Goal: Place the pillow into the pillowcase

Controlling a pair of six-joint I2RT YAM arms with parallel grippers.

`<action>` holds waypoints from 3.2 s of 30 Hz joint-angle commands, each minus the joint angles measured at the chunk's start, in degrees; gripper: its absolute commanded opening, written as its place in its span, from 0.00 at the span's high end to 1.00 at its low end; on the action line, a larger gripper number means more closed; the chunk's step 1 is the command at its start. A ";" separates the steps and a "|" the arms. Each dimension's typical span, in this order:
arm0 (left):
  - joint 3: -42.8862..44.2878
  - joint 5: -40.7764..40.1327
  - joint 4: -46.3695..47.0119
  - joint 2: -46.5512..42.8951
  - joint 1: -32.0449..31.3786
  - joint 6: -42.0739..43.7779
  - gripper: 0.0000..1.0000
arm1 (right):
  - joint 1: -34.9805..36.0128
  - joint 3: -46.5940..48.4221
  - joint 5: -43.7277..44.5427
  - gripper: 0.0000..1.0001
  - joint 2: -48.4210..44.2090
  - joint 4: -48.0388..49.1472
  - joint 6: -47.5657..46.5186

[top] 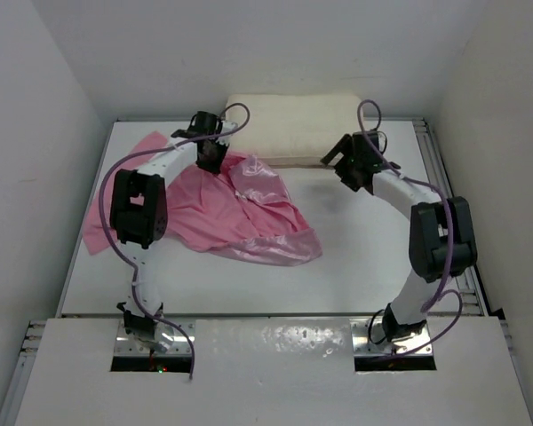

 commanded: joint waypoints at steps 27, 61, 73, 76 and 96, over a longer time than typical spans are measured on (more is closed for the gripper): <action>-11.33 -14.18 -8.15 -13.29 8.09 10.88 1.00 | -12.66 2.20 -5.33 1.00 2.15 32.70 30.65; -2.80 -9.96 -9.64 -10.21 -0.96 9.92 1.00 | 21.51 27.92 13.73 0.01 -1.91 -32.18 -25.16; -8.08 -11.54 -7.62 -11.45 -1.14 9.83 1.00 | 27.06 24.97 12.33 0.01 15.62 -17.14 -19.37; -7.73 -11.54 -7.70 -11.27 -1.22 9.74 1.00 | 28.03 25.31 14.52 0.06 18.43 -16.43 -18.49; -2.11 -8.82 -8.06 -7.93 -1.13 9.57 1.00 | 28.02 -4.46 8.74 1.00 -22.49 -1.23 -29.82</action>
